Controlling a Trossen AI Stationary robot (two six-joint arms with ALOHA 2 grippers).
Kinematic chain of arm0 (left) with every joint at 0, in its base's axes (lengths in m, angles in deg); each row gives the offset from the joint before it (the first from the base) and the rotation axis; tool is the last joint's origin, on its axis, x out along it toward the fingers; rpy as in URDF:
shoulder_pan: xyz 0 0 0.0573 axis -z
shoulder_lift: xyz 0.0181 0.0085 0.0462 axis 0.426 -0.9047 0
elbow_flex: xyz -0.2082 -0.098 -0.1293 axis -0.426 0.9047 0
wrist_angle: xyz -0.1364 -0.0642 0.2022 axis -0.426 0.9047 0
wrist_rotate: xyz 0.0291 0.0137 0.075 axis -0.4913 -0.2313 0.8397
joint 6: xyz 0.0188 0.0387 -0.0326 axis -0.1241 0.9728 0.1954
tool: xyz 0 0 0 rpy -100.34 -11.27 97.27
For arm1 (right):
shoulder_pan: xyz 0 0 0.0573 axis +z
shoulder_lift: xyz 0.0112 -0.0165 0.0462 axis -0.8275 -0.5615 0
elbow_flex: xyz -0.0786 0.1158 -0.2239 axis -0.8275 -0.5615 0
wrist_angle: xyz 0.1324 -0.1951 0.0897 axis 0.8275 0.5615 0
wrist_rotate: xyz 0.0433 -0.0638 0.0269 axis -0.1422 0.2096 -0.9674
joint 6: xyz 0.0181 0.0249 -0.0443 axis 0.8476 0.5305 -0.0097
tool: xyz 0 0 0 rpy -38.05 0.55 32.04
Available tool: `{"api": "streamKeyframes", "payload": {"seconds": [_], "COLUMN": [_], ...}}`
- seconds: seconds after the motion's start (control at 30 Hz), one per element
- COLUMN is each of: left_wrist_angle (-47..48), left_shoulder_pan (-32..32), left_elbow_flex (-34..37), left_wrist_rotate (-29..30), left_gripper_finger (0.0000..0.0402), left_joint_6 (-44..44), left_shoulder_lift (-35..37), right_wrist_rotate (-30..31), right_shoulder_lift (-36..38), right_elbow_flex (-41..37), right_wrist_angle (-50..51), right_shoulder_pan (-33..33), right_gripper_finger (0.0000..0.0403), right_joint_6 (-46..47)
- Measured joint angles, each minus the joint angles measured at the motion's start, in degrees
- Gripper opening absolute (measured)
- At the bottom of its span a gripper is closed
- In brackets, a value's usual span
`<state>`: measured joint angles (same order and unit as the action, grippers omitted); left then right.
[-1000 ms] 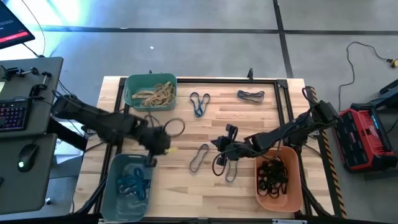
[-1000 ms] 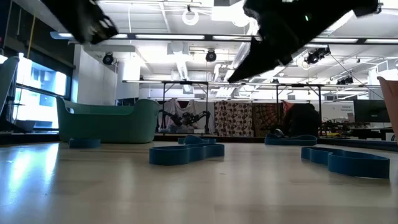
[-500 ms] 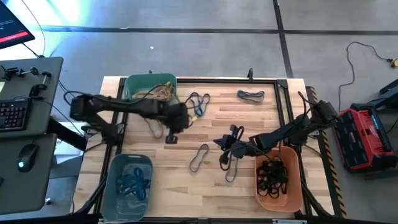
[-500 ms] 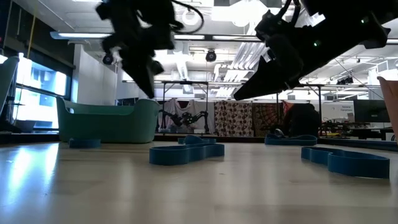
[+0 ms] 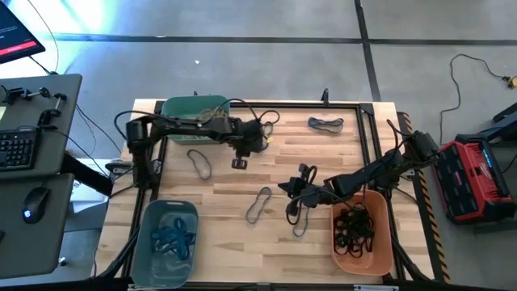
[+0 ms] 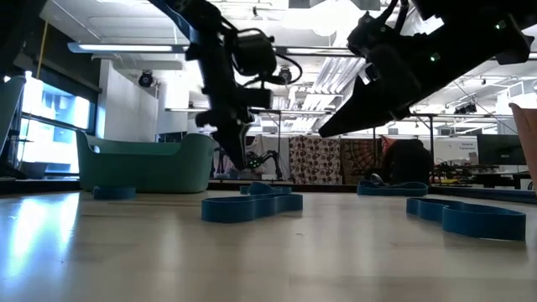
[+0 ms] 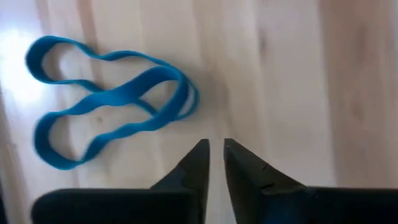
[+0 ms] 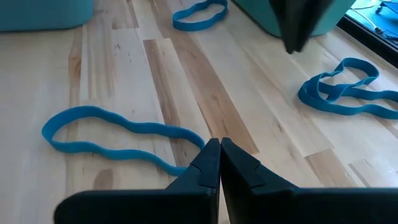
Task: Sort rubber bands into baskets
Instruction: Put the blue rubber band into the blue bin
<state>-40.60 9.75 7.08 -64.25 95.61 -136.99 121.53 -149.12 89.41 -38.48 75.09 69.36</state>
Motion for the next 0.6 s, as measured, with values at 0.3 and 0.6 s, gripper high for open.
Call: {"api": "streamKeyframes", "payload": {"seconds": [0.3,0.6], "left_wrist_angle": [-6.44,-7.94], "left_shoulder_pan": [-0.87,-3.06], "left_elbow_flex": [-0.79,-0.85], "left_wrist_rotate": [3.27,1.64], "left_gripper_finger": [0.0131,0.0144], "left_joint_6": [5.53,12.63], "left_shoulder_lift": [-3.18,-3.29], "right_wrist_rotate": [-0.11,-0.09], "right_shoulder_lift": [0.0,0.0], "right_elbow_flex": [0.0,0.0], "right_wrist_angle": [2.15,2.32], "right_shoulder_pan": [0.0,0.0], "right_gripper_finger": [0.0,0.0], "right_joint_6": [1.36,1.42]}}
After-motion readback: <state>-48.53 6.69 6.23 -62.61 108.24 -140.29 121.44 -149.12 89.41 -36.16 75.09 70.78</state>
